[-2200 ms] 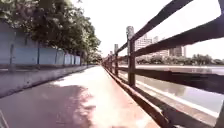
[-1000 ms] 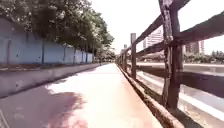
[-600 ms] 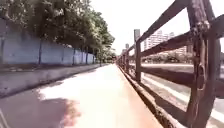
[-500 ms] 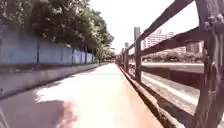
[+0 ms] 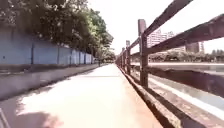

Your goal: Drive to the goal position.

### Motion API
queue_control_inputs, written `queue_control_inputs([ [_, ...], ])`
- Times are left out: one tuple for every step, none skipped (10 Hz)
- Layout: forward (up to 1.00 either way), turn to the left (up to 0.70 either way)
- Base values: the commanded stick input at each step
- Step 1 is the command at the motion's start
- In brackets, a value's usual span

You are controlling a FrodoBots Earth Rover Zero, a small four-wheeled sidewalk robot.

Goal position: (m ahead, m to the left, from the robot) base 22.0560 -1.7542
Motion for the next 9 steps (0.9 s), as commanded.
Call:
queue_control_inputs([
  [0.97, 0.01],
  [0.97, 0.01],
  [0.97, 0.01],
  [0.97, 0.01],
  [0.97, 0.01],
  [0.97, 0.01],
  [0.97, 0.01],
  [0.97, 0.01],
  [0.97, 0.01],
])
